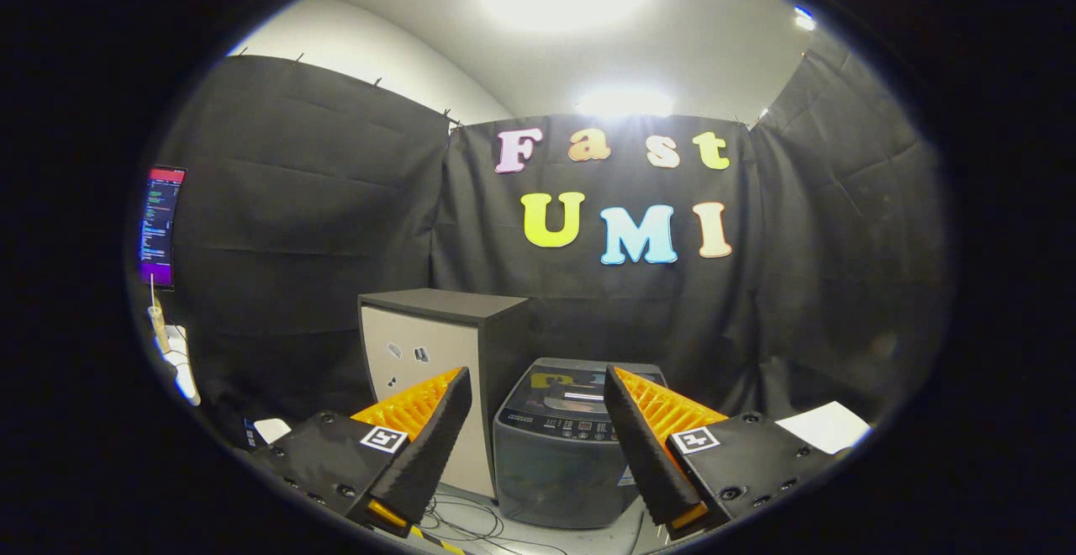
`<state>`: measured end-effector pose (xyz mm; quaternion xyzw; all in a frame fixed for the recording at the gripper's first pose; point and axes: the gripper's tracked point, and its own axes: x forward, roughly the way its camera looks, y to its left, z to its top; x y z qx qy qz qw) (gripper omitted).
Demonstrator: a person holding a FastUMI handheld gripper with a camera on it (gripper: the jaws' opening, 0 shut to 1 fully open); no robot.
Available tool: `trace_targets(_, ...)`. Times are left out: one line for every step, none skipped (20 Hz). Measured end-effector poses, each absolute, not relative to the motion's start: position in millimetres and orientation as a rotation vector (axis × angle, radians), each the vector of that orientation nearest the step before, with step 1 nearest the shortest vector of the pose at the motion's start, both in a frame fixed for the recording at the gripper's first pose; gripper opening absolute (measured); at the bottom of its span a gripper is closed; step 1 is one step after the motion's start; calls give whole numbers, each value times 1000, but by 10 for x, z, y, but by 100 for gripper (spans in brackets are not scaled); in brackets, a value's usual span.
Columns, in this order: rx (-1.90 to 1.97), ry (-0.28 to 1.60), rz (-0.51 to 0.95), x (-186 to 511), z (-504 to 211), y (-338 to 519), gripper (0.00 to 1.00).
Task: Put the clothes into the washing machine and then close the washing machine lid.
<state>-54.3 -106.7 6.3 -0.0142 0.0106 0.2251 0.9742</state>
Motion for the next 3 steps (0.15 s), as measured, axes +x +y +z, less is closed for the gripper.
trace_targets(-27, 23, 459, -547, 71, -1059, 98)
trace_targets(-31, 26, 461, -544, 72, -1050, 98)
trace_targets(-34, 29, 463, -540, 69, -1044, 98)
